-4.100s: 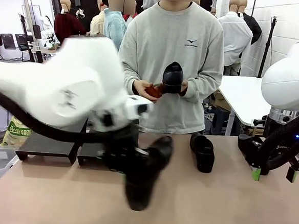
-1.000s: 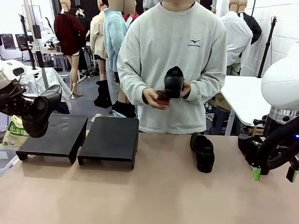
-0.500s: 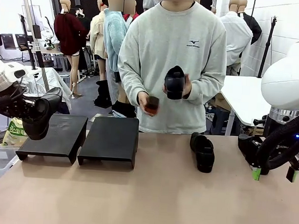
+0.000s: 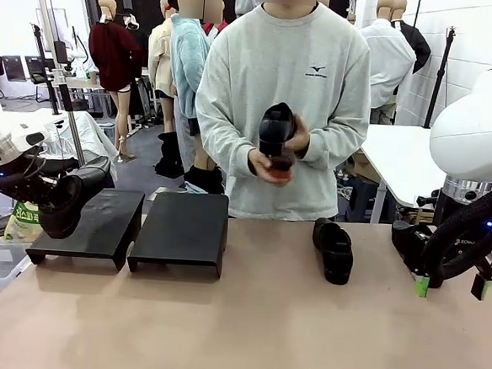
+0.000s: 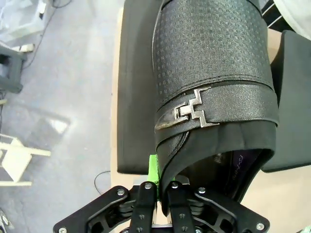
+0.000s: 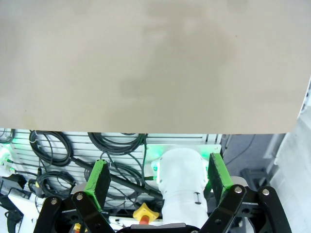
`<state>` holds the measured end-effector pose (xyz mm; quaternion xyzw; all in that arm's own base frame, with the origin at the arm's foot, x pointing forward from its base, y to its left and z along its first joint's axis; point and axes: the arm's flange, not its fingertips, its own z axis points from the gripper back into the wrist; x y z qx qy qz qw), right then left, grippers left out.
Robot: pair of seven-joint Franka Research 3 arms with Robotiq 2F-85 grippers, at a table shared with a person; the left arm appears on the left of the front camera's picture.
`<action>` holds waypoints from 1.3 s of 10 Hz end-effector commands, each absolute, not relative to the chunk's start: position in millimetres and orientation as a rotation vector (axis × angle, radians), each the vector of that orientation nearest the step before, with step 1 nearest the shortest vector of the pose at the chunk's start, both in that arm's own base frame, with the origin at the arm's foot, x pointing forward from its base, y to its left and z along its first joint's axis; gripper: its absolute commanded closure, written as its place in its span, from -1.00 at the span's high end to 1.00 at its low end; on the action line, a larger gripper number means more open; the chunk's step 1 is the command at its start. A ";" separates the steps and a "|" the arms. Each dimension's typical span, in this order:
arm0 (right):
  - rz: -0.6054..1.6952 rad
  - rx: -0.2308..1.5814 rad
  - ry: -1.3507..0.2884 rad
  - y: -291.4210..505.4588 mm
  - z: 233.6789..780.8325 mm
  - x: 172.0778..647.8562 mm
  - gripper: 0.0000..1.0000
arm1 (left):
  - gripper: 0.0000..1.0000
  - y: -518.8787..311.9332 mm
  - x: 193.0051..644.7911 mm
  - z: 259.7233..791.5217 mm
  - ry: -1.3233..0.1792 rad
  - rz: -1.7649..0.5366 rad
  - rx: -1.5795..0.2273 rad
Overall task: Organize the shoes by placing them on the stand.
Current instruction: Place the Shoe from the middle of the table onto the Shoes Stand.
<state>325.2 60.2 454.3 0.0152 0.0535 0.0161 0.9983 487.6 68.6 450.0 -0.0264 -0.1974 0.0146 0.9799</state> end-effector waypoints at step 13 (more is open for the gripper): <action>0.036 0.038 0.110 60.8 455.7 328.8 1.00 | -0.82 118.4 526.5 418.4 -0.333 0.175 -0.131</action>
